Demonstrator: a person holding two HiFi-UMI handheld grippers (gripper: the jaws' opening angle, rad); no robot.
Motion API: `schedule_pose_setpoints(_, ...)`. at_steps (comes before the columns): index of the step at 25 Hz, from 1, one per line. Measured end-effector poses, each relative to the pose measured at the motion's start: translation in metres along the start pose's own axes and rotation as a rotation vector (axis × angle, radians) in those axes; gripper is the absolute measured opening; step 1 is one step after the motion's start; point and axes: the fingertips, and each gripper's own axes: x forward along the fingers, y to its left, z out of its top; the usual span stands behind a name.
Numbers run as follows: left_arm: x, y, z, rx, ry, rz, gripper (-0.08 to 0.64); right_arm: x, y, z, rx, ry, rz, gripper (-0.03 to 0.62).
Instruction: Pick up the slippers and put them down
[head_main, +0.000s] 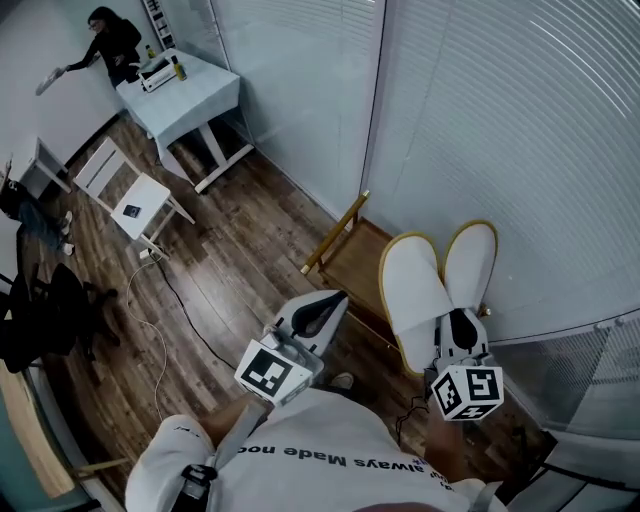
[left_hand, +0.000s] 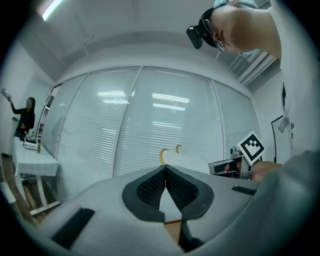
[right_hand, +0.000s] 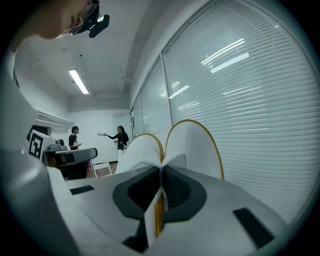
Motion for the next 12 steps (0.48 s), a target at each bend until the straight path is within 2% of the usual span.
schedule_pose_setpoints(6, -0.039, 0.038, -0.001, -0.001, -0.019, 0.124, 0.011, 0.042, 0.05, 0.004, -0.026, -0.003, 0.138, 0.023)
schedule_pose_setpoints(12, -0.097, 0.098, 0.016, 0.007, -0.046, 0.259, 0.011, 0.097, 0.137, 0.012, -0.045, 0.003, 0.289, 0.023)
